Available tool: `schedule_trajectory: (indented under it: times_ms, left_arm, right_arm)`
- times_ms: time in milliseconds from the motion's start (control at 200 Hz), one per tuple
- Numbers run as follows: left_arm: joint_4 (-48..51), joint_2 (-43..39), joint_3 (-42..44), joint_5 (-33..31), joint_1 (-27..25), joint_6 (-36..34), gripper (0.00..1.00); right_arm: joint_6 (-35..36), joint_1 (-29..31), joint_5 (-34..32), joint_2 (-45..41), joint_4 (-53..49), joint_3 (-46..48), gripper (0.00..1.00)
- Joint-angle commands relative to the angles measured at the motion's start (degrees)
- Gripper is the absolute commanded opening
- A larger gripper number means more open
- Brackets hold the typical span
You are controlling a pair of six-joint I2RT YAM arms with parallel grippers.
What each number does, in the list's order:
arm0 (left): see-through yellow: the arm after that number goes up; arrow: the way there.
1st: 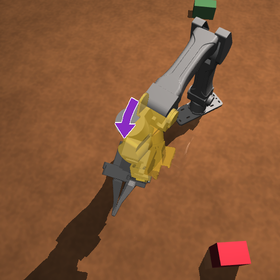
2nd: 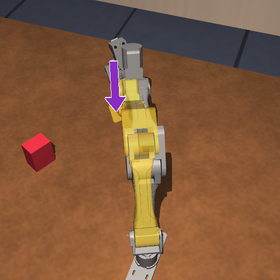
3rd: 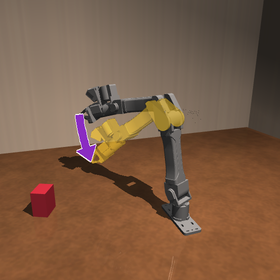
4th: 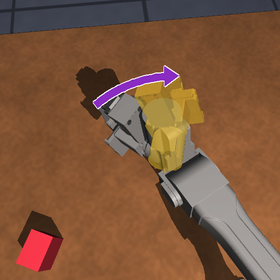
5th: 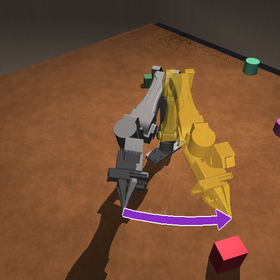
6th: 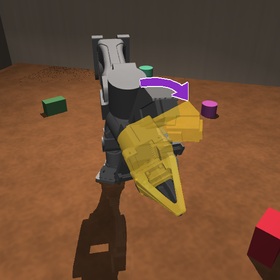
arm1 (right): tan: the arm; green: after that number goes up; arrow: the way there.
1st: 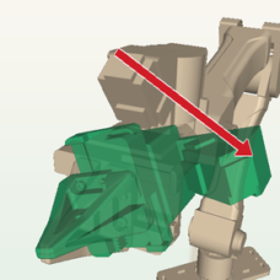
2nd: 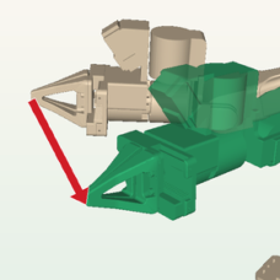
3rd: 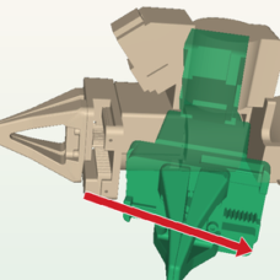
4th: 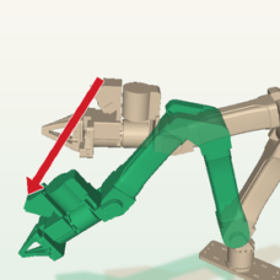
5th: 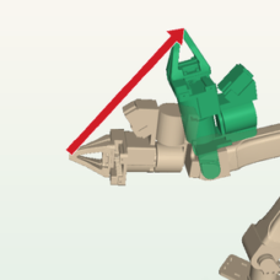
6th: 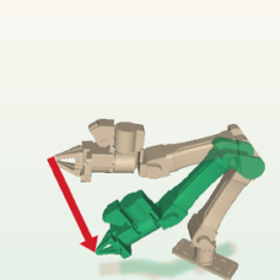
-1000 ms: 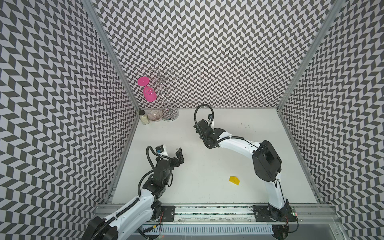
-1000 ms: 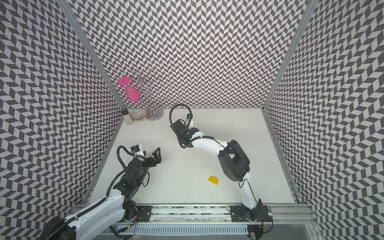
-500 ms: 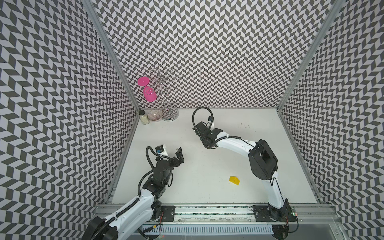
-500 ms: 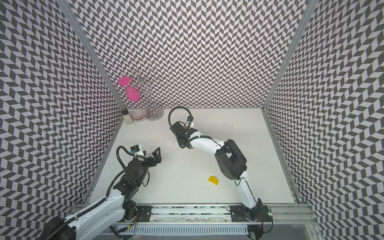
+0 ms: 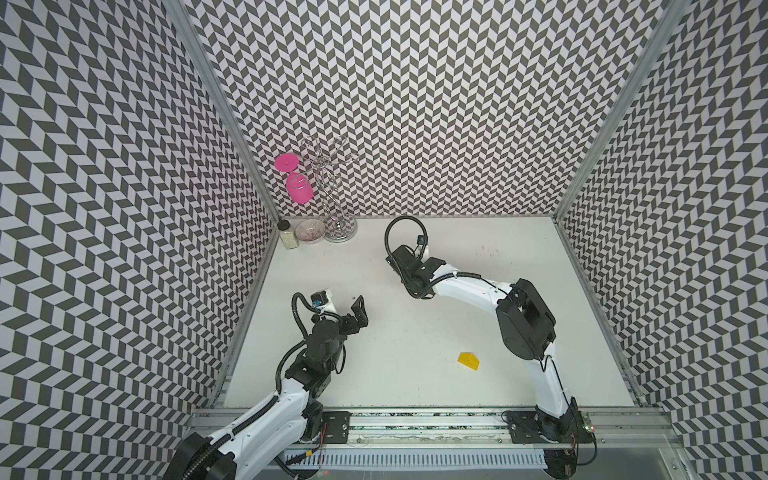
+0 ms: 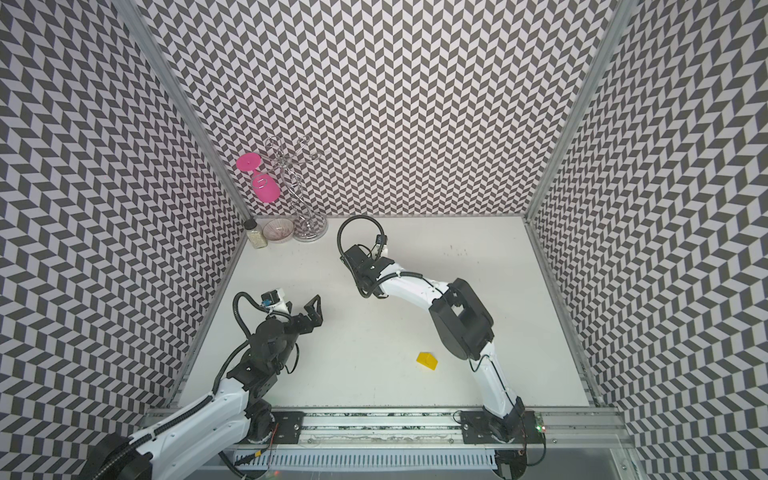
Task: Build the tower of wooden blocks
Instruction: 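Lower the arch block onto the stack top and release it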
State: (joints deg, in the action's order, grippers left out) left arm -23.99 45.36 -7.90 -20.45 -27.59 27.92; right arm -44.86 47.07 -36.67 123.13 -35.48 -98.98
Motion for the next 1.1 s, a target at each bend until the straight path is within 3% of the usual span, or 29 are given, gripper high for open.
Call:
schedule_trajectory:
  times_ms: [0, 601, 1097]
  left_arm:
    - [-1.6, -0.5, 0.8, 0.0, 0.4, -0.3, 1.0]
    - [-1.5, -0.9, 1.0, 0.1, 0.4, -0.3, 1.0]
    - [-1.5, -0.9, 1.0, 0.2, 0.4, -0.2, 1.0]
  right_arm:
    - [-1.5, 0.0, -0.1, -0.4, 1.1, 1.1, 0.47]
    - [-1.8, -0.2, -0.6, -1.1, 2.8, 3.0, 0.49]
    - [-2.1, -0.2, -0.1, -1.4, 3.1, 3.1, 0.63]
